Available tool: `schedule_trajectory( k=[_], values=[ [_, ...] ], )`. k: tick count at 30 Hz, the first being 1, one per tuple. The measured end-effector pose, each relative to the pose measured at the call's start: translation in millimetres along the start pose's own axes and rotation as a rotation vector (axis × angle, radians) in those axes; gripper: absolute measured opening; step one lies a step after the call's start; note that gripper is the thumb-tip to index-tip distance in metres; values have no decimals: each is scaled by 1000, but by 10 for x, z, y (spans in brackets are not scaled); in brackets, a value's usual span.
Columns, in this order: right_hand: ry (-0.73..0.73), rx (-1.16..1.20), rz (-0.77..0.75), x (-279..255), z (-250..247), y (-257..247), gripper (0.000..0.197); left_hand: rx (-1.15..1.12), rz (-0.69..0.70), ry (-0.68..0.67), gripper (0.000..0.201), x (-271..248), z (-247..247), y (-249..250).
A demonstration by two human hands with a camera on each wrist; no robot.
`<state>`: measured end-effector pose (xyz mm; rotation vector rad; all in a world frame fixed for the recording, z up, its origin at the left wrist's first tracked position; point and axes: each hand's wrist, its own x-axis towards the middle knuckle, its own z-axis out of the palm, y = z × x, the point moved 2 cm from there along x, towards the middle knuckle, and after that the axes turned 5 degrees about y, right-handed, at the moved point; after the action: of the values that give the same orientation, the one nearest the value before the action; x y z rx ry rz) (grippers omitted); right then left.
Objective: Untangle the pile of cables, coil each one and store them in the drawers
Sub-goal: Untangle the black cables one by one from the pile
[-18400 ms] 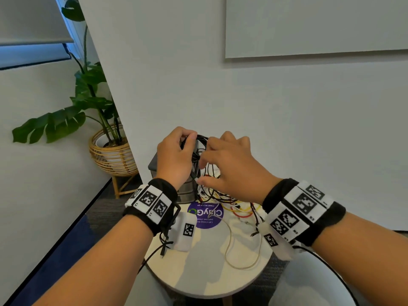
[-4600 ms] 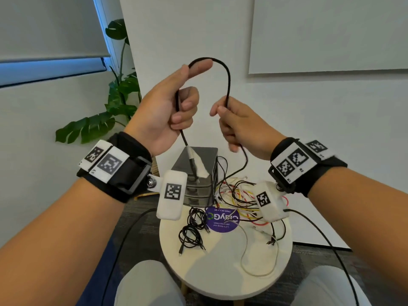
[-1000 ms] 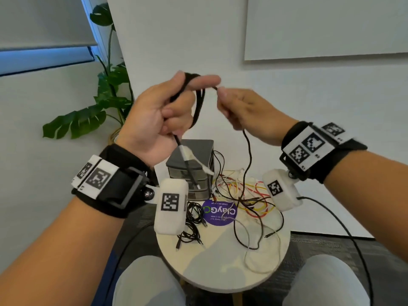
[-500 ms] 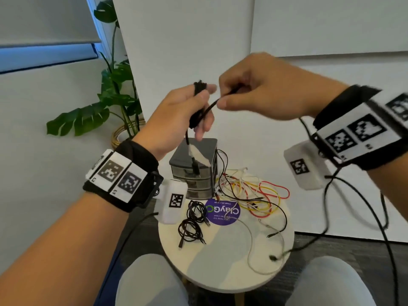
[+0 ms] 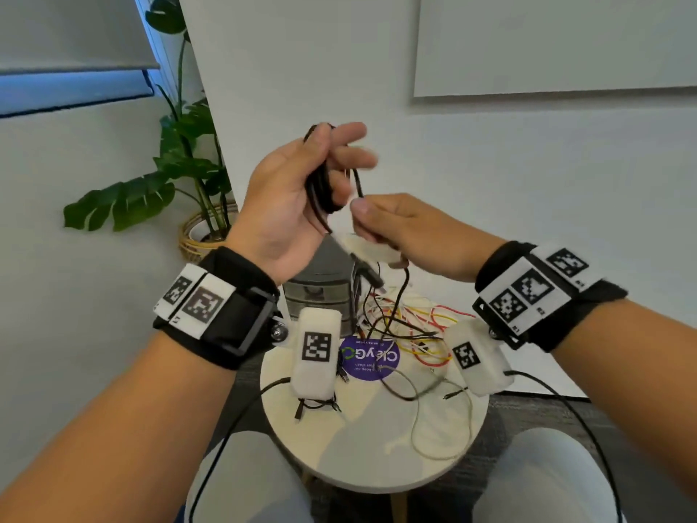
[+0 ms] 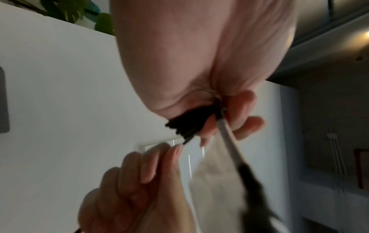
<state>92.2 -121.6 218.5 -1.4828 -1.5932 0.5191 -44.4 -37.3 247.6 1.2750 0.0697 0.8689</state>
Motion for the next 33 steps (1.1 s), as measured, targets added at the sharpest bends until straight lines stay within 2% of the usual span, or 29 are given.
schedule_trajectory(
  k=[3,5,9,11,15,19,22,26,31,33],
  values=[
    [-111,-92,-6,-31,-5,-114,41,164,105,153,36,64,21,-15],
    [-159,-167,-49,-58,-75,-232,43,317,155,191,35,89,21,-7],
    [-90,-266,-131,-77,-336,-452,40,861,227,82,34,87,59,67],
    [-17,-314,-190,-52,-460,-506,36,989,178,-19,30,61,88,88],
    [33,-372,-222,18,-514,-399,31,852,-21,-130,45,34,125,93],
    [80,-339,-199,-5,-453,-123,36,748,-194,-204,38,-25,-17,66],
    [189,-267,-131,-89,-415,92,39,505,-290,-237,35,-129,-158,22],
    [217,-139,7,-199,-224,349,42,19,-244,-196,40,-166,-130,11],
    [65,-77,56,-261,136,431,41,-31,-69,84,43,-115,-63,-99],
    [-49,-170,33,-286,227,380,34,-66,-25,161,41,-118,-56,-152]
  ],
)
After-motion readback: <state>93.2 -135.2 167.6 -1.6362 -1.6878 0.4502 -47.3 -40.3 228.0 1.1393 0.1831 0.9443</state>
